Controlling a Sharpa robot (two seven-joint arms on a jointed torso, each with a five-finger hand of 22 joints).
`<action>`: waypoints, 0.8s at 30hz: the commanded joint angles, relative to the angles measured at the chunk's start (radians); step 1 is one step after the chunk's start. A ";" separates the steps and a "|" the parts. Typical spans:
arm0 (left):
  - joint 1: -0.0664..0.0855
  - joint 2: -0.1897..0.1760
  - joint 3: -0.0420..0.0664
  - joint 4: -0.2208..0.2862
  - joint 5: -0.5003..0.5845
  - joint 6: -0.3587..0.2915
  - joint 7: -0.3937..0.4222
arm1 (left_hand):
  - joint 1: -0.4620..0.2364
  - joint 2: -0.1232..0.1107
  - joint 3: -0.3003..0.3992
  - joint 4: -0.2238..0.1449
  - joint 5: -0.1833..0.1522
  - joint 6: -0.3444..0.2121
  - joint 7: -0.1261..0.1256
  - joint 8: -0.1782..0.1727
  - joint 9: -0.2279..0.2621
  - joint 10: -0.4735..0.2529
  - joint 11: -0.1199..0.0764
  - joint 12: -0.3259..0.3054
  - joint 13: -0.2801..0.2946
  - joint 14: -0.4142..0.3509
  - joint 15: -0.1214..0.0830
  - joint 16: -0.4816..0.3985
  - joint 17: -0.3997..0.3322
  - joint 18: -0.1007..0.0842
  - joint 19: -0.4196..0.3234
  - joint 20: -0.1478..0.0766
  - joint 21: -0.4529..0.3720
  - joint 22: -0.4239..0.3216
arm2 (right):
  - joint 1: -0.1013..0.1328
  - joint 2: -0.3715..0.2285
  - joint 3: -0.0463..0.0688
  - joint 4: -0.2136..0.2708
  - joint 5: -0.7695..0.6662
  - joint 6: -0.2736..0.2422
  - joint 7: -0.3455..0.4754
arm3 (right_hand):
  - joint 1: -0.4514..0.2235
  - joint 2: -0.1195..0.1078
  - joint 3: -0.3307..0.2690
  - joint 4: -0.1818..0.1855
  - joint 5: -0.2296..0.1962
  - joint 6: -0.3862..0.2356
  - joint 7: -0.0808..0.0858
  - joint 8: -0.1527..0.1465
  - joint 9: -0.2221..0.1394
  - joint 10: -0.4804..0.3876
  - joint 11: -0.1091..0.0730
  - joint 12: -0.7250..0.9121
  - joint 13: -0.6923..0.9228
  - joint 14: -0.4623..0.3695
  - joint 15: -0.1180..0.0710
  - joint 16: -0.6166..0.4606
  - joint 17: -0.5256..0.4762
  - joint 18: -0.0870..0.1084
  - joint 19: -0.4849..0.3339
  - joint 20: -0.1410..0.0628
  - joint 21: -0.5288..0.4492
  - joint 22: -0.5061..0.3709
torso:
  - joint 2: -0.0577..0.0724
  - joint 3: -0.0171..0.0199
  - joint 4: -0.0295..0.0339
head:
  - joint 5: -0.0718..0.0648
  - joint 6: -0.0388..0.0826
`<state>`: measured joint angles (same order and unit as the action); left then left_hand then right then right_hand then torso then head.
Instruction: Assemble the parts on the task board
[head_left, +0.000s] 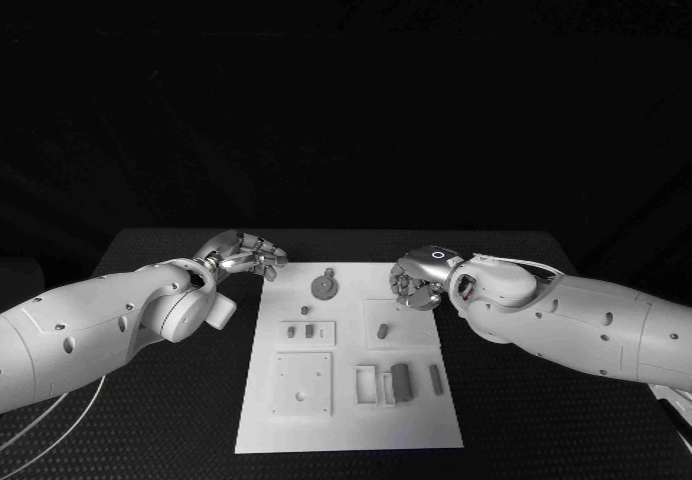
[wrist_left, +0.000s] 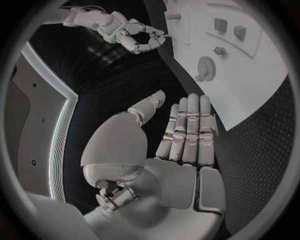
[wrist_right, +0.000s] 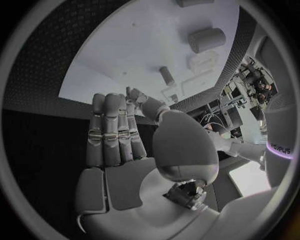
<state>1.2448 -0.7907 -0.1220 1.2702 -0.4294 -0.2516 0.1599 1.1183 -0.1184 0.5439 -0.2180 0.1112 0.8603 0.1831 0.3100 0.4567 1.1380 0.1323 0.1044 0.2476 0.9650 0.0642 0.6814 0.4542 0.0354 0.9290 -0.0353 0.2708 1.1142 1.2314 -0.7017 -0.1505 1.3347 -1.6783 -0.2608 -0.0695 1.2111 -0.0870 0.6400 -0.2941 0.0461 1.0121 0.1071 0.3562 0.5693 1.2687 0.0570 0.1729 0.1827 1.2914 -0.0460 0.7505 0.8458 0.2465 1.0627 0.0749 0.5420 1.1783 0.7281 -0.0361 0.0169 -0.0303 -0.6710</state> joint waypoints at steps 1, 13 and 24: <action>0.001 0.001 0.001 -0.001 0.005 0.008 0.012 | -0.008 -0.001 -0.002 0.006 0.007 -0.006 -0.001 -0.001 -0.001 -0.010 0.000 0.005 -0.001 0.006 0.001 -0.004 0.002 0.013 0.008 0.002 -0.005 0.000 | 0.001 -0.001 0.003 0.025 0.017 0.010 0.007 | 0.003 0.001 -0.002 0.001 0.001 0.005 0.003 0.000 0.001 0.007 0.000 0.005 0.002 -0.002 -0.007 0.006 0.001 0.015 0.007 0.000 0.006 0.002 | 0.000 -0.0004 -0.0006 | 0.001 0.004; 0.001 0.002 0.001 -0.007 0.007 0.001 0.019 | -0.007 -0.001 -0.002 0.006 0.007 -0.005 -0.001 0.000 -0.001 -0.009 -0.001 0.006 -0.001 0.007 0.001 -0.005 0.004 0.013 0.008 0.002 -0.006 0.000 | 0.001 0.024 0.005 0.128 0.025 0.008 0.010 | 0.002 0.002 -0.001 0.001 0.001 0.005 0.003 -0.001 0.001 0.006 0.000 0.004 0.002 -0.003 -0.007 0.006 0.001 0.015 0.007 0.000 0.005 0.002 | 0.000 -0.0008 0.0014 | 0.021 0.009; 0.001 0.005 0.001 -0.013 0.012 -0.005 0.023 | -0.007 -0.001 -0.002 0.007 0.007 -0.005 -0.001 0.001 -0.001 -0.008 -0.001 0.007 -0.001 0.007 0.001 -0.007 0.006 0.013 0.008 0.002 -0.006 0.000 | -0.005 0.067 0.005 0.188 0.026 0.002 0.025 | 0.001 0.004 -0.001 0.001 0.001 0.004 0.003 -0.001 0.002 0.006 0.001 0.003 0.002 -0.003 -0.007 0.007 0.001 0.015 0.007 0.000 0.005 0.003 | -0.001 -0.0012 0.0001 | 0.035 0.011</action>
<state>1.2448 -0.7886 -0.1220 1.2567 -0.4268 -0.2542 0.1657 1.1183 -0.1184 0.5439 -0.2180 0.1112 0.8608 0.1836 0.3100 0.4567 1.1380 0.1323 0.1082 0.2477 0.9650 0.0642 0.6814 0.4585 0.0304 0.9290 -0.0353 0.2708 1.1142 1.2274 -0.6361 -0.1457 1.5181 -1.6530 -0.2603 -0.0580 1.2110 -0.0871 0.6400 -0.2941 0.0461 1.0105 0.1085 0.3540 0.5701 1.2687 0.0570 0.1729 0.1836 1.2897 -0.0448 0.7505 0.8456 0.2465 1.0627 0.0750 0.5419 1.1792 0.7278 -0.0370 0.0176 0.0031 -0.6606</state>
